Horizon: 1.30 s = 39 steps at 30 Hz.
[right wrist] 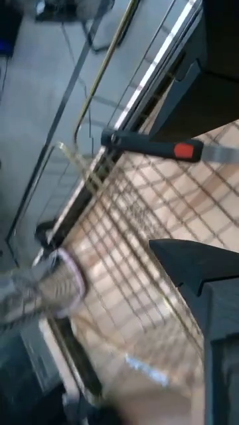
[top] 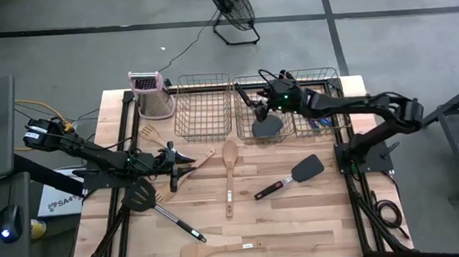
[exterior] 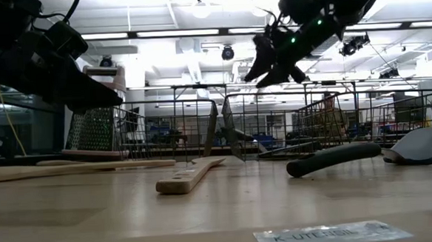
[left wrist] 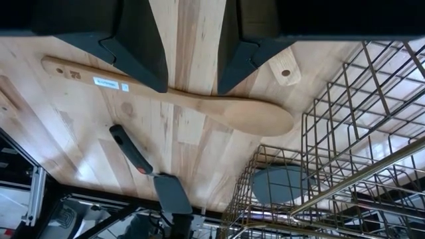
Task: Pick & Place Kitchen Items
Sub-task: Put the black turner spatula into the middle mesh basket
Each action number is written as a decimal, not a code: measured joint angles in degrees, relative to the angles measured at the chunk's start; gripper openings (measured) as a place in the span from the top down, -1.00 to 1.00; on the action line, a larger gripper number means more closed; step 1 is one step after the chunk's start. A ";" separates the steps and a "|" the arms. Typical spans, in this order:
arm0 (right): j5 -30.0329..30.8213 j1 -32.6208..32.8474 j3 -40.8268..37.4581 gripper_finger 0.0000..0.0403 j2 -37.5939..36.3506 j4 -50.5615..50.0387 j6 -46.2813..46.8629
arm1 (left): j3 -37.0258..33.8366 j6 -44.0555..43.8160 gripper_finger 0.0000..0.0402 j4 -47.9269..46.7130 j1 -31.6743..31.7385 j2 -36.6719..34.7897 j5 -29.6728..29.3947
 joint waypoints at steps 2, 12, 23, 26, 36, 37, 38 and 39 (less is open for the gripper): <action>-2.14 0.10 0.00 -0.18 -1.53 -1.39 -0.06 | 0.00 0.00 0.36 0.04 -0.02 0.00 0.00; -16.46 1.68 0.00 -0.18 -5.91 -5.23 -2.43 | 0.00 0.01 0.36 0.04 -0.01 -0.02 0.02; -31.10 8.66 0.00 -0.18 -7.26 -11.09 -6.31 | 0.00 0.01 0.36 0.04 -0.01 0.00 0.00; -31.29 11.91 0.00 -0.18 -7.26 -15.44 -9.49 | 0.00 0.01 0.36 0.04 0.00 0.00 0.02; -25.94 24.51 0.00 -0.18 -7.24 -29.72 -17.15 | 0.00 0.01 0.36 0.04 0.00 -0.02 0.00; -24.86 25.92 0.00 -0.18 -7.24 -31.14 -18.15 | 0.00 0.00 0.36 0.04 0.00 0.00 0.02; -23.41 27.26 0.00 -0.18 -7.24 -32.70 -19.15 | 0.00 -0.01 0.36 0.04 0.01 -0.01 0.01; -21.79 28.66 0.00 -0.18 -7.24 -34.46 -19.90 | 0.00 0.00 0.36 0.04 -0.02 0.00 0.00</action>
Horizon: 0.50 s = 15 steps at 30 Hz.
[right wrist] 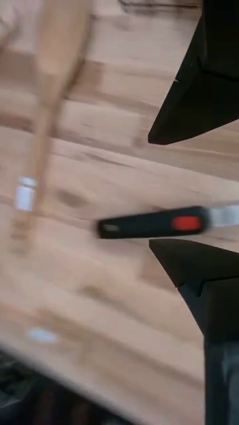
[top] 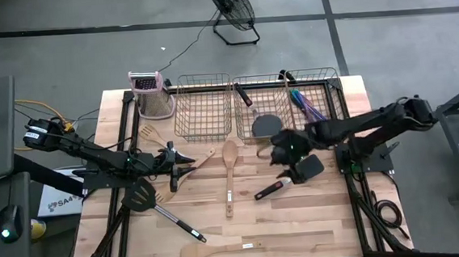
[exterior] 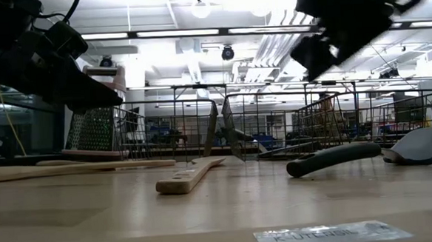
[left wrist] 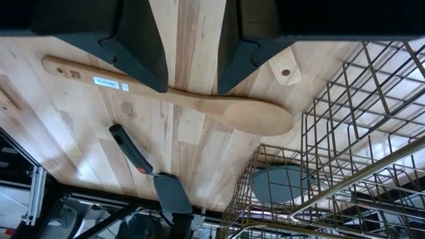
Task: Pick & Place Kitchen Items
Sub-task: Put the black turner spatula into the middle mesh basket
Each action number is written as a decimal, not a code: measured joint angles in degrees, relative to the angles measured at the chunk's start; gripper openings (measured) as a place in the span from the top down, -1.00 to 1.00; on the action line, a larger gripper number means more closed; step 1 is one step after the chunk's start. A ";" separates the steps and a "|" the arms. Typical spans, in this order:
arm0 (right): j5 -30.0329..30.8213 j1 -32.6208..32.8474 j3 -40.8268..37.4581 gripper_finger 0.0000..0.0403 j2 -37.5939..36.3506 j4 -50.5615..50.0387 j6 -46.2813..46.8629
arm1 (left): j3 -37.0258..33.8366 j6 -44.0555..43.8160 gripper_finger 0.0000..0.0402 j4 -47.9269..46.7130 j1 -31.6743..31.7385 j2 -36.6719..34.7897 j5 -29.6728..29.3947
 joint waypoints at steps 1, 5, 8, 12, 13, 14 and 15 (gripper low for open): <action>1.88 1.41 0.00 -0.18 0.20 -1.77 -0.61 | 0.00 -0.01 0.36 0.00 0.00 0.00 0.01; 8.70 6.31 -0.09 -0.18 0.85 -9.18 -0.76 | 0.00 -0.01 0.36 0.00 0.00 0.00 0.00; 11.78 9.05 -1.39 -0.18 1.02 -9.25 1.50 | 0.00 -0.01 0.36 0.02 0.02 0.00 0.00; 13.74 12.37 -4.46 -0.18 1.60 -8.18 3.67 | 0.00 -0.01 0.36 0.02 0.02 0.00 0.00; 14.86 13.00 -5.26 -0.18 1.83 -7.63 3.69 | 0.00 -0.01 0.36 0.01 0.01 0.00 0.01; 16.19 13.65 -6.09 -0.18 1.99 -7.02 3.82 | 0.00 -0.01 0.36 0.00 0.01 0.00 0.00; 17.29 14.19 -6.96 -0.18 2.03 -6.38 3.91 | 0.00 -0.01 0.36 0.00 0.00 0.00 0.02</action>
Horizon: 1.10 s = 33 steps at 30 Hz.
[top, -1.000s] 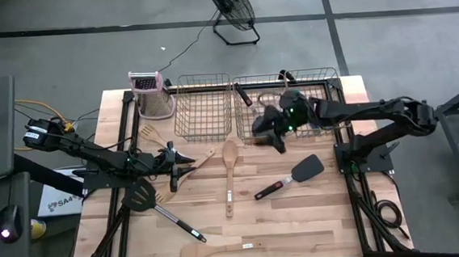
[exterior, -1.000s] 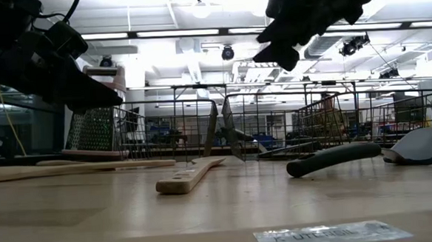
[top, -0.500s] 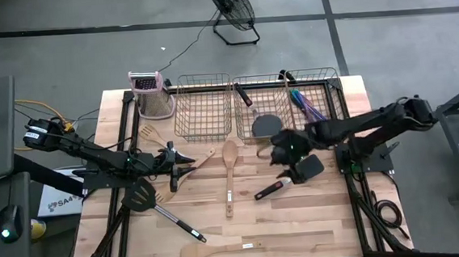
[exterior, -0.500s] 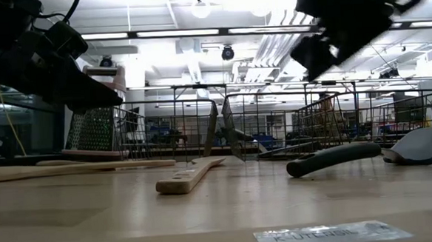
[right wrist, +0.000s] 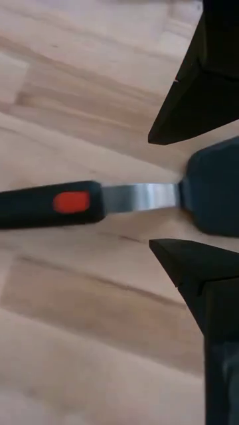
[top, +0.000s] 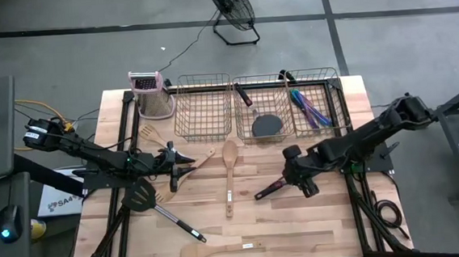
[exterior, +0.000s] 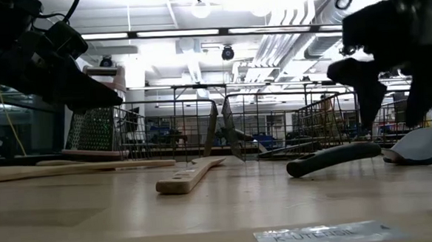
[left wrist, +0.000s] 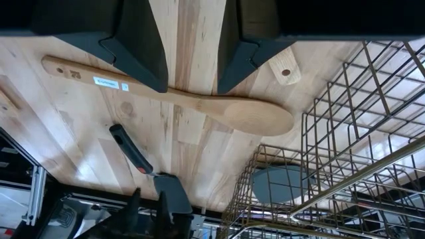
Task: Pick & Place Kitchen Items
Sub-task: Put the black turner spatula into the middle mesh basket
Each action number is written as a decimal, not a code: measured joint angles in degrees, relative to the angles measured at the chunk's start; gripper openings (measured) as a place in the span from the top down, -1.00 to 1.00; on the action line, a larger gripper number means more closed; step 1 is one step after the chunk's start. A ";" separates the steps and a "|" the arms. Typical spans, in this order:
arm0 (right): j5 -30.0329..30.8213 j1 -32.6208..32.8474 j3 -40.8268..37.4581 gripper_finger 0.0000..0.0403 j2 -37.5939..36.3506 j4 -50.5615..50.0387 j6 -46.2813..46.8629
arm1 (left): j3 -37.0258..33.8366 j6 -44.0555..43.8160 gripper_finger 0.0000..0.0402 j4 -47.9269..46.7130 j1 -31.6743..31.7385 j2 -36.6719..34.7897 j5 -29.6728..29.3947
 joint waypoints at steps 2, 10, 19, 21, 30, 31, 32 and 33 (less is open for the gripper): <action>1.12 0.60 -1.40 -0.18 -0.11 3.07 0.06 | 0.00 0.01 0.36 0.00 0.01 0.00 -0.02; 2.90 2.25 -5.16 -0.18 2.10 11.28 0.02 | 0.00 0.00 0.36 -0.06 0.00 -0.02 -0.02; 4.74 2.26 -6.03 -0.18 8.39 17.62 -0.50 | 0.00 0.01 0.36 -0.41 0.00 -0.02 -0.02; 4.58 2.26 -5.94 -0.18 9.21 18.03 -0.48 | 0.00 0.01 0.36 -0.42 0.01 0.00 -0.01; 2.97 2.13 -5.92 0.14 9.90 18.03 -0.25 | 0.00 0.00 0.36 -0.46 0.01 -0.02 -0.01; 2.85 2.15 -5.92 0.21 9.90 17.97 -0.25 | 0.00 0.01 0.36 -0.46 0.00 -0.02 0.00; 2.78 2.15 -5.92 0.27 9.92 17.87 -0.27 | 0.00 0.00 0.36 -0.46 0.01 -0.01 -0.01; 2.77 2.15 -5.92 0.33 9.92 17.85 -0.25 | 0.00 0.01 0.36 -0.46 0.00 -0.01 -0.02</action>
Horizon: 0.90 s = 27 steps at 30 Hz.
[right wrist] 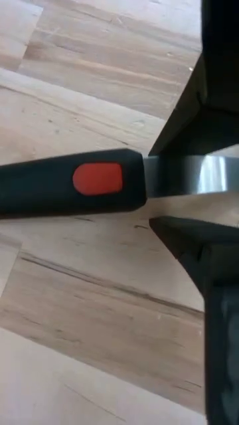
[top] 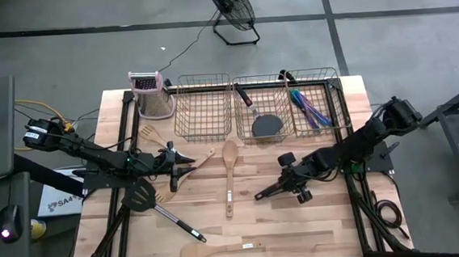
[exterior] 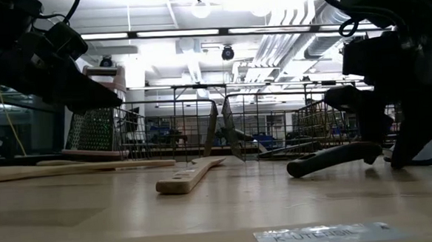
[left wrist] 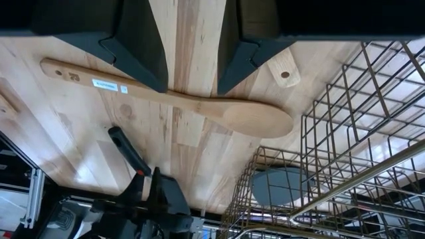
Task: Pick & Place Kitchen Items
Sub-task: Put the black turner spatula into the middle mesh basket
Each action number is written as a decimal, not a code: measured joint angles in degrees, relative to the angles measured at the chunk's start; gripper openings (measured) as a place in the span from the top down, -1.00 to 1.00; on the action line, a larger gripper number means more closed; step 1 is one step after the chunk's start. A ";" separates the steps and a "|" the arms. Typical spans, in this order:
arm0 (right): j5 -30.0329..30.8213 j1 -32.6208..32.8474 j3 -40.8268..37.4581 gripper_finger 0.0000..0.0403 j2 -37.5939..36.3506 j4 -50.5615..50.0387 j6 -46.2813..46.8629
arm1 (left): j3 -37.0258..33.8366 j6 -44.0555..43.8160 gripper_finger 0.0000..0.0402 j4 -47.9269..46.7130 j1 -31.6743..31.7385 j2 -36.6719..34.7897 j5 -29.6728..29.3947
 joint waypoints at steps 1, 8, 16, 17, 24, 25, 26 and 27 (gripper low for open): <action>0.00 0.00 0.00 0.39 0.00 0.00 0.14 | 0.00 -0.02 0.36 0.00 0.02 -0.01 0.00; -1.20 0.00 -0.06 0.70 -0.28 0.61 0.37 | 0.00 0.00 0.36 0.00 0.00 0.01 0.00; 3.58 -0.09 1.80 0.70 -3.92 3.80 4.73 | 0.00 -0.02 0.36 0.00 0.01 -0.01 0.01; 4.47 -0.07 2.32 0.70 -4.33 3.82 4.73 | 0.00 -0.01 0.36 0.00 0.01 -0.01 0.01; 18.32 -2.46 6.45 0.70 -8.04 8.10 4.76 | 0.00 0.00 0.36 -0.04 0.01 0.01 0.00; 20.52 -3.11 6.77 0.70 -8.56 10.02 4.77 | 0.00 -0.02 0.36 -0.03 0.01 -0.01 0.02; 22.55 -3.75 6.93 0.70 -9.17 12.04 4.73 | 0.00 -0.02 0.36 -0.05 0.01 -0.01 0.01; 24.52 -4.56 6.99 0.70 -9.81 14.02 4.70 | 0.00 -0.01 0.36 -0.09 0.01 -0.01 0.02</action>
